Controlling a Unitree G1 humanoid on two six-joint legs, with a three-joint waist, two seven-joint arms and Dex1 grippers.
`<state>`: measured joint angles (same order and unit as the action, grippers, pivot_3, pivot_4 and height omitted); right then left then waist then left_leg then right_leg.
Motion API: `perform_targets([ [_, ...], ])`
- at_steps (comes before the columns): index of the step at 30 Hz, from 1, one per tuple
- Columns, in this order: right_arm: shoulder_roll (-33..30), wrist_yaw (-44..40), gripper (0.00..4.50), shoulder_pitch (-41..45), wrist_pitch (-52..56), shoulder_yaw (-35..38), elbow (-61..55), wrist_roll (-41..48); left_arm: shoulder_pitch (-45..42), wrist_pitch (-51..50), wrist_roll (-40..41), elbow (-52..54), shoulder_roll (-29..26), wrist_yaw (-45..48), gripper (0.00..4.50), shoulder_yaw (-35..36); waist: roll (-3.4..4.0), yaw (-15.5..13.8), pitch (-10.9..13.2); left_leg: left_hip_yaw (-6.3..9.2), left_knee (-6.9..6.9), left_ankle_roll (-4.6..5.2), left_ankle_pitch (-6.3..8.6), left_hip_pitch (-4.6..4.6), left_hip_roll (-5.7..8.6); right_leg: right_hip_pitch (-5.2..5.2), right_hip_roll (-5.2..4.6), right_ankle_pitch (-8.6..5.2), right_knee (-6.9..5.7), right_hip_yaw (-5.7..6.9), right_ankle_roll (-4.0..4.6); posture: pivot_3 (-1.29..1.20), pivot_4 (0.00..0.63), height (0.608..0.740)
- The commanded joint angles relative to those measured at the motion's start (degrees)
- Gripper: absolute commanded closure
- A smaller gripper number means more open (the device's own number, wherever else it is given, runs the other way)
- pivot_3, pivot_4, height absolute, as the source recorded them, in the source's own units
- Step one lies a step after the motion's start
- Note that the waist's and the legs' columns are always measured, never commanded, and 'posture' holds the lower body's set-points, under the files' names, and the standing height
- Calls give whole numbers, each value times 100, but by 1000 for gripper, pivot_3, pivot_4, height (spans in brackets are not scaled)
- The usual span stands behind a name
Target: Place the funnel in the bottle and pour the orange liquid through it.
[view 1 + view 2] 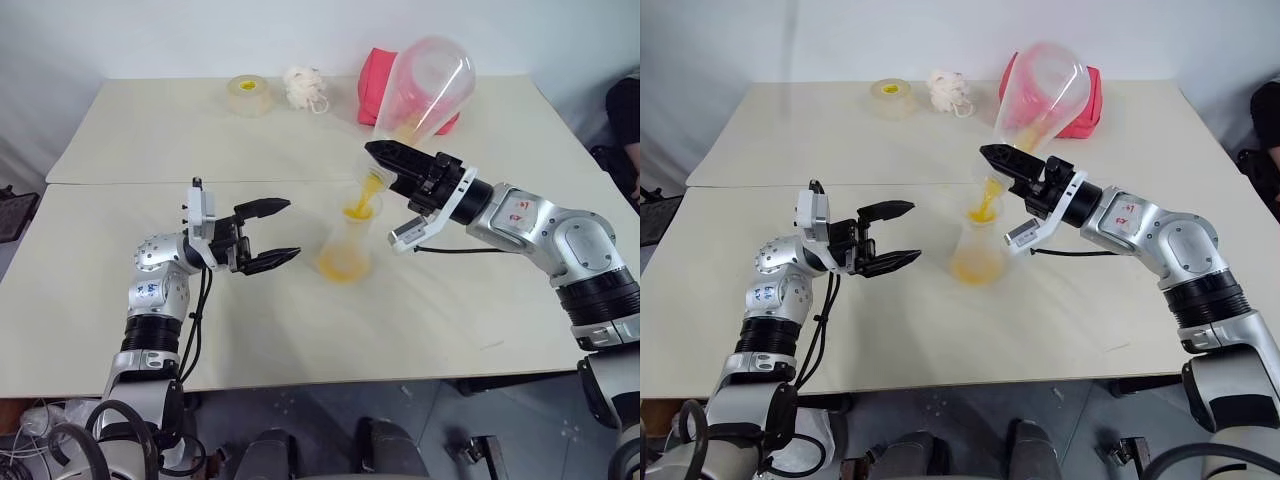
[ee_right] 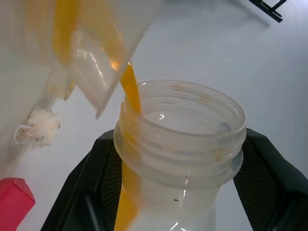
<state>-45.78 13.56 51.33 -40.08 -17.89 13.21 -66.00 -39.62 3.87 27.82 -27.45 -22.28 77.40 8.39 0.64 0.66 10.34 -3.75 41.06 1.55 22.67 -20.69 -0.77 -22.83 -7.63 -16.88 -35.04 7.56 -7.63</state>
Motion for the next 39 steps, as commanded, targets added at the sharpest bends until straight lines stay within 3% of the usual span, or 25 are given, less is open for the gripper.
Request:
perform_targets([
  [1,-127,179,1724,183,-37,11,-103,16,-136,77,81,102,26,25,0,10,0,6,0,0,0,0,0,0,0,0,0,0,0,0,0,0,150,740],
  [17,-220,858,1724,407,132,-166,-52,-510,-147,85,80,108,42,48,0,9,0,99,0,2,-4,0,0,-8,-2,-9,0,0,-1,2,0,0,150,740],
  [30,-198,877,1724,419,112,-176,5,-467,-180,162,36,12,77,13,0,6,0,111,0,-3,4,0,-1,-56,5,-71,-4,0,-33,-2,0,0,150,740],
  [33,-93,616,1724,316,132,-26,40,-12,-207,211,0,-39,101,-16,0,-1,0,112,0,-3,4,0,-1,-56,5,-71,-4,0,-33,-2,0,0,150,740],
  [39,511,-1195,1724,-418,843,765,-104,2969,-232,321,-92,-122,146,-73,0,-55,0,99,0,-5,10,1,-1,-55,8,-67,-4,0,-42,6,0,0,150,740],
])
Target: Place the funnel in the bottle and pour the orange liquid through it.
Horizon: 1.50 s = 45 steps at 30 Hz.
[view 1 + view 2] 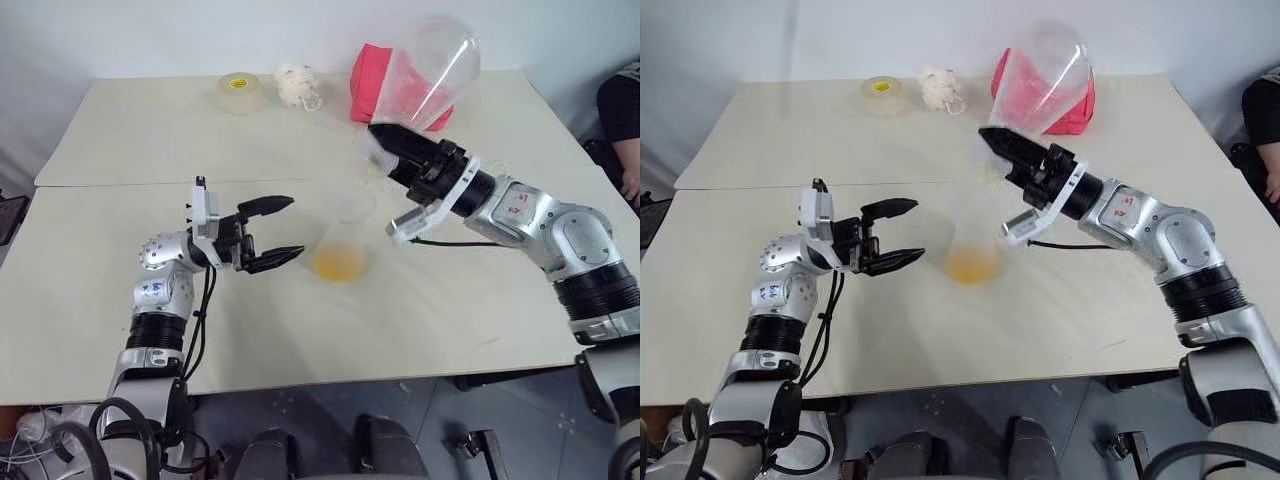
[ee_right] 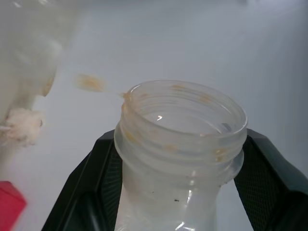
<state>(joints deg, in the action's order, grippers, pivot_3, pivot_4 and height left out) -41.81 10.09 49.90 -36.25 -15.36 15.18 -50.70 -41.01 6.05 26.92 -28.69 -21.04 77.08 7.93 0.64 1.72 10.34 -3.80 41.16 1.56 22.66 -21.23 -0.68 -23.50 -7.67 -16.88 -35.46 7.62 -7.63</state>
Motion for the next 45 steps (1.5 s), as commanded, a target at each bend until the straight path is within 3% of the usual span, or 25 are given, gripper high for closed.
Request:
perform_targets([
  [1,219,-1133,1724,-443,733,666,-477,1864,-90,111,-11,2,25,-50,0,-14,0,-8,0,1,-1,1,0,0,-1,1,-1,0,-1,0,0,0,150,740],
  [6,677,-2144,1724,-1046,2300,1387,-1316,3484,-117,109,-46,-29,19,-98,0,-32,0,-6,0,6,2,2,-1,1,1,-2,-5,0,-7,1,0,0,150,740],
  [14,1416,-2373,1724,-1534,5405,3255,-1773,6014,-197,-49,-157,-73,-92,-199,0,-117,0,-47,0,10,14,2,-1,2,8,4,-4,0,-15,0,0,0,150,740],
  [18,1586,-2327,1724,-1716,5607,3765,-1685,6546,-172,-211,-275,-16,-176,-321,0,-207,1,-12,0,8,8,2,-1,6,13,0,-2,0,-15,-2,0,0,150,740],
  [25,1700,-2277,1724,-1889,5618,3873,-1619,6806,-169,-783,-190,191,-190,-722,0,-186,1,-12,0,6,1,1,-1,14,10,-10,-2,0,-15,-7,0,0,150,740],
  [30,1678,-2343,65,-2034,5515,3762,-1730,6791,-163,-1164,-479,421,-254,-1683,0,-168,1,-22,0,11,7,2,-1,9,21,-7,-10,0,-17,-9,0,0,150,740],
  [38,1456,-2631,25,-2035,5355,3626,-2030,6820,76,-1377,-507,799,-421,-1734,0,-269,1,-15,0,9,5,1,-1,12,19,-8,-9,0,-18,-9,0,0,150,740],
  [45,1200,-3228,25,-1585,5494,3697,-2406,7503,142,-1087,-496,740,-467,-1494,0,-283,1,-21,0,9,7,1,-1,12,17,-8,-7,0,-18,-7,0,0,150,740],
])
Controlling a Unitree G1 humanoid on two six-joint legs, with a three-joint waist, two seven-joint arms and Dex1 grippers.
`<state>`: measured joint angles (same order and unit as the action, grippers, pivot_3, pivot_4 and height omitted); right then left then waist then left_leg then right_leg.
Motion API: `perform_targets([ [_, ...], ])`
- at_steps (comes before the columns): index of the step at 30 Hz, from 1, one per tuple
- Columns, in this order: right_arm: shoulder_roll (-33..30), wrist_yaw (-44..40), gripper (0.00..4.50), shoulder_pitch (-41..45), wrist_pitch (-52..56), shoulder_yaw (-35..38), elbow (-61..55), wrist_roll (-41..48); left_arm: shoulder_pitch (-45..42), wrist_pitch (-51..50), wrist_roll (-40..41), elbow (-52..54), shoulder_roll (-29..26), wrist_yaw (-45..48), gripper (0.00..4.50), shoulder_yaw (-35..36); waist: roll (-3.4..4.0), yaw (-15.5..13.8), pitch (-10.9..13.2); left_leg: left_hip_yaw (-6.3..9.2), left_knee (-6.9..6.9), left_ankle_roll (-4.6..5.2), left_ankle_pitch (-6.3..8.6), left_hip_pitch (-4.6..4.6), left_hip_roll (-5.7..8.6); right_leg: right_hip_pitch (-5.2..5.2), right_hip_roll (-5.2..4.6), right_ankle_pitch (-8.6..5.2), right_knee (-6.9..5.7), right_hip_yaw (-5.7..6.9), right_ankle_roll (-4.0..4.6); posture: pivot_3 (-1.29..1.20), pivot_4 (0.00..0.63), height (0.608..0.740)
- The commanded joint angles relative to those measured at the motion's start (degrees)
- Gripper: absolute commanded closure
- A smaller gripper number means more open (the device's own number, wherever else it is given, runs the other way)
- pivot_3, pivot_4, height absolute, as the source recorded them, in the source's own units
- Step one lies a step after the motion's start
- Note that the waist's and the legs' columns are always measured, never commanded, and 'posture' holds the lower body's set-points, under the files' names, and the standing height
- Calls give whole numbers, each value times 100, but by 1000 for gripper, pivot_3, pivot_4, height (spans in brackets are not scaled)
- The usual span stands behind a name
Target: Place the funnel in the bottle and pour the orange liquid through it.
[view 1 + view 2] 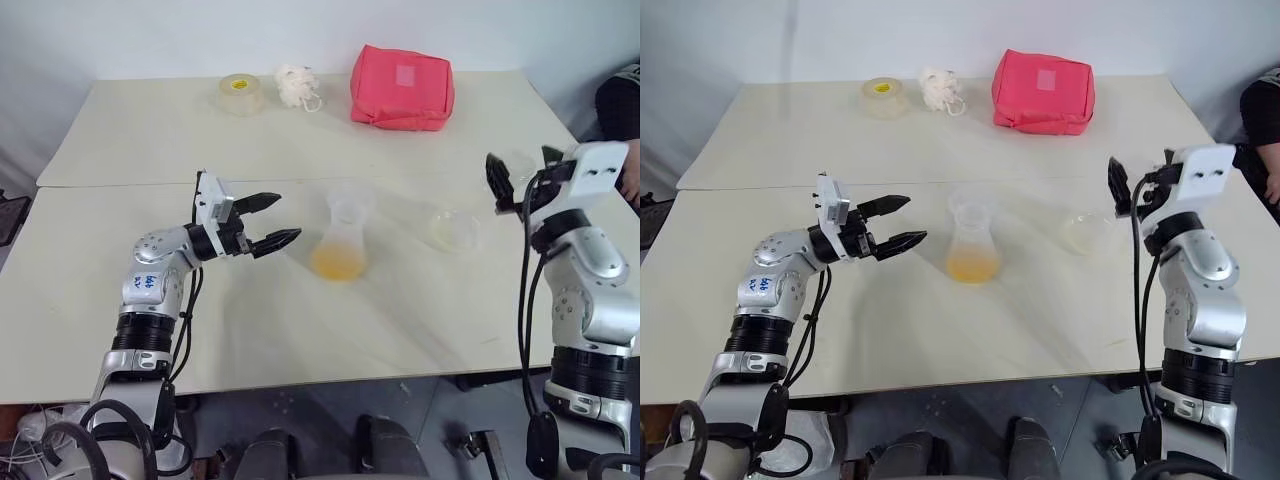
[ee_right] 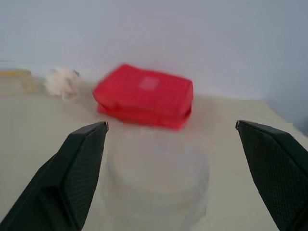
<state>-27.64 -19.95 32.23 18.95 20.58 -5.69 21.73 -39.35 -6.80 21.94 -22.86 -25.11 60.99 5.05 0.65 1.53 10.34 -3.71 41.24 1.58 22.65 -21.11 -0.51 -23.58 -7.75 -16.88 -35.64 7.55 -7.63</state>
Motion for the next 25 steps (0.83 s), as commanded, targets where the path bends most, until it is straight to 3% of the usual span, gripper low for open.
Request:
perform_targets([
  [1,-287,-352,25,244,18,89,-348,350,-32,242,8,123,-59,152,0,11,0,-6,0,0,0,0,0,0,0,0,0,0,0,0,0,0,150,740],
  [4,-477,-698,25,324,169,54,-426,622,-64,328,15,35,-54,246,0,9,0,-11,0,-4,2,0,0,-2,4,2,-2,0,0,1,0,0,150,740],
  [6,-859,-1398,25,67,446,37,-836,1073,-5,371,49,39,-126,420,0,17,0,-12,0,-5,1,0,0,-2,3,2,-1,0,0,3,0,0,150,740],
  [10,-2070,-3157,25,-1351,1079,239,-1647,1843,170,609,-28,-69,-392,909,0,-56,-2,-84,0,-8,-6,0,1,-5,0,2,7,0,1,13,0,0,150,740],
  [13,-2807,-4000,25,-2708,679,349,-1740,1214,325,901,-125,-298,-663,1258,0,-90,-5,-167,0,-25,-2,2,1,-4,6,6,1,0,8,10,0,0,150,740],
  [19,-2768,-4512,25,-3687,-205,626,-1101,807,596,968,-98,-335,-789,1350,0,-52,-11,-262,1,-45,31,5,0,0,0,21,-1,1,17,-2,-1,0,150,740],
  [25,-2455,-4349,25,-3840,-246,588,-1252,941,798,813,113,-68,-764,1394,0,45,-11,-296,1,-42,32,5,0,0,-2,20,1,1,13,0,-1,0,150,740],
])
